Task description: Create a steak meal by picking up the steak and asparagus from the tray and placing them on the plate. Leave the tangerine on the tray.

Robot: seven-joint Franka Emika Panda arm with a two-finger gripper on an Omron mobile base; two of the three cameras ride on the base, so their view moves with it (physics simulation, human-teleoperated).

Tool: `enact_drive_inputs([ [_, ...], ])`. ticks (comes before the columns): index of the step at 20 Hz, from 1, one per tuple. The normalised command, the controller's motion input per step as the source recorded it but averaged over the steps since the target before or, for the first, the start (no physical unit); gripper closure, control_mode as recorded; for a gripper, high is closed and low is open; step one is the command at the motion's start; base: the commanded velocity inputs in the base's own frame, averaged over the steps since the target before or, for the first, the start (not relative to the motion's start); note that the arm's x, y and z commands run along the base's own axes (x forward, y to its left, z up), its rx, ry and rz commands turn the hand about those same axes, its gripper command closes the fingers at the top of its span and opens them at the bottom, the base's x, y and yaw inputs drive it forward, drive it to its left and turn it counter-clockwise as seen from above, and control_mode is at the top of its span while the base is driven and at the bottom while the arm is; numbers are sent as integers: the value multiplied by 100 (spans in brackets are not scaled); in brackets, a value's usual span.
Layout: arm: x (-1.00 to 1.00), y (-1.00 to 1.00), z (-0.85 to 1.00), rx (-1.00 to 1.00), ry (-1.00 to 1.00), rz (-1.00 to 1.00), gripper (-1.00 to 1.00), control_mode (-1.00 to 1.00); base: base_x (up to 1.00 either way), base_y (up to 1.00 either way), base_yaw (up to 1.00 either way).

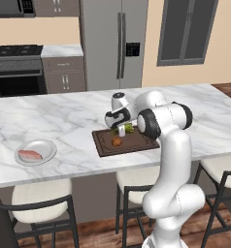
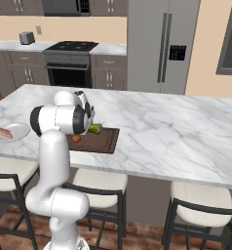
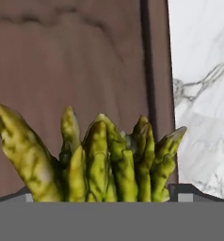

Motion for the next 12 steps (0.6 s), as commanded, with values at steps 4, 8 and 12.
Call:
enact_drive_inputs([
  [4, -23, 0, -5, 0, -15, 0, 100, -100, 0, 0, 0],
  [8, -54, 4, 51, 0, -4, 0, 100, -100, 0, 0, 0],
  [12, -44, 39, 77, -3, -2, 0, 100, -100, 0, 0, 0],
])
